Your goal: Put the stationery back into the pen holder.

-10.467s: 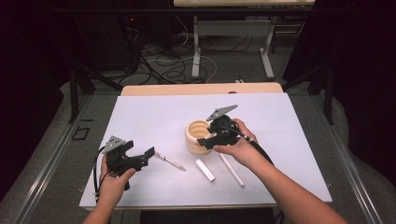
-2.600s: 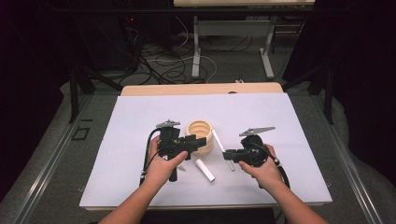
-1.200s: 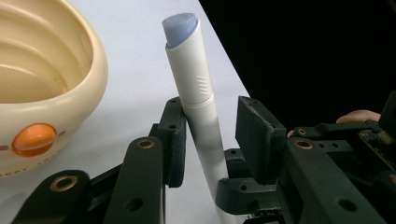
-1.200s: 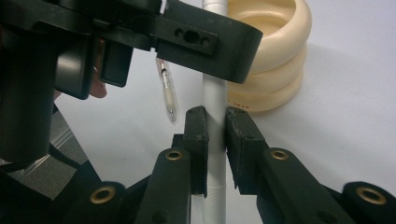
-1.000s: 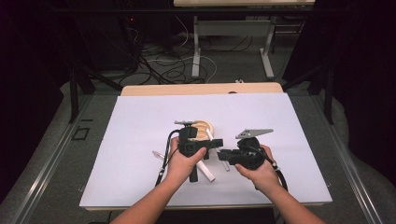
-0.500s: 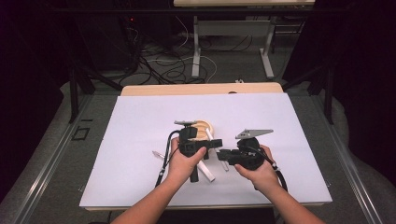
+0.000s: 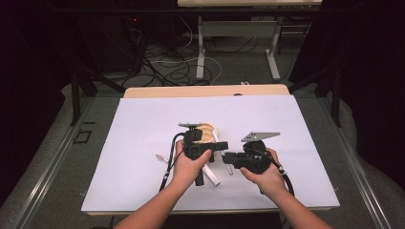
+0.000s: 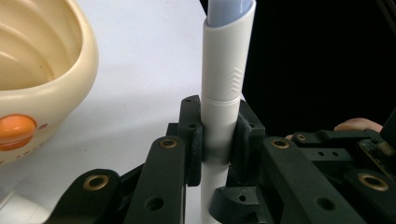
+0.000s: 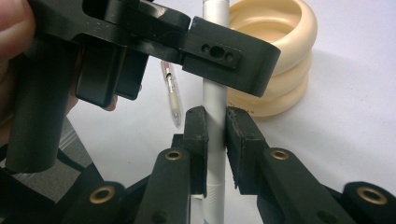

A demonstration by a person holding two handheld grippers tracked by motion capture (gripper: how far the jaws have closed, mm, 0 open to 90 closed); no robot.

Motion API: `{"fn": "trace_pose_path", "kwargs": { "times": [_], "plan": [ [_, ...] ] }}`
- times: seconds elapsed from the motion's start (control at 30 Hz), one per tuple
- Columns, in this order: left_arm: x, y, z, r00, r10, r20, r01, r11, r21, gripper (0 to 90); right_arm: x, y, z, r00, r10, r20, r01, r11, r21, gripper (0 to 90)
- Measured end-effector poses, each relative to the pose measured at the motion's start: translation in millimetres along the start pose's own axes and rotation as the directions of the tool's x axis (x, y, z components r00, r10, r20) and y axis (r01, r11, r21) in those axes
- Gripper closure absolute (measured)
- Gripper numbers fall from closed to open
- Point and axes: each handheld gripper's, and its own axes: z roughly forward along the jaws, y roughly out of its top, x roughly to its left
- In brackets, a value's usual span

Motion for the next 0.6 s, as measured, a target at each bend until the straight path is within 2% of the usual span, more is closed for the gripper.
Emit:
{"fn": "trace_pose_path", "kwargs": {
  "times": [0.23,0.3,0.37,0.43,0.57,0.6],
  "plan": [
    [-1.2,2.2,1.4,0.9997,0.019,-0.017,-0.019,0.9998,0.007,77.7,-3.0,0.1,-0.8,0.9996,0.016,-0.021,-0.016,1.000,0.003,75.1],
    [-1.8,3.1,1.3,0.9997,0.013,-0.020,-0.013,0.9999,0.007,77.7,-3.7,-0.1,-1.0,0.9994,0.021,-0.026,-0.021,1.000,0.004,73.5],
    [-0.9,4.5,0.9,0.9993,0.028,-0.026,-0.028,0.9996,0.007,77.7,-4.2,-0.3,-1.1,0.9992,0.024,-0.030,-0.024,1.000,0.004,71.7],
    [-1.2,5.6,0.3,0.9994,0.017,-0.030,-0.017,0.9998,0.005,77.7,-4.9,-0.3,-0.6,0.9988,0.033,-0.036,-0.033,0.999,0.003,69.8],
    [0.9,9.9,-2.2,0.9976,0.043,-0.054,-0.043,0.9990,0.014,77.7,-6.8,-0.9,0.2,0.9986,0.040,-0.034,-0.039,0.999,0.011,66.4],
    [0.8,10.6,-2.4,0.9977,0.036,-0.058,-0.036,0.9993,0.007,77.7,-7.2,-1.0,0.4,0.9986,0.040,-0.034,-0.040,0.999,0.012,65.7]
  ]
}}
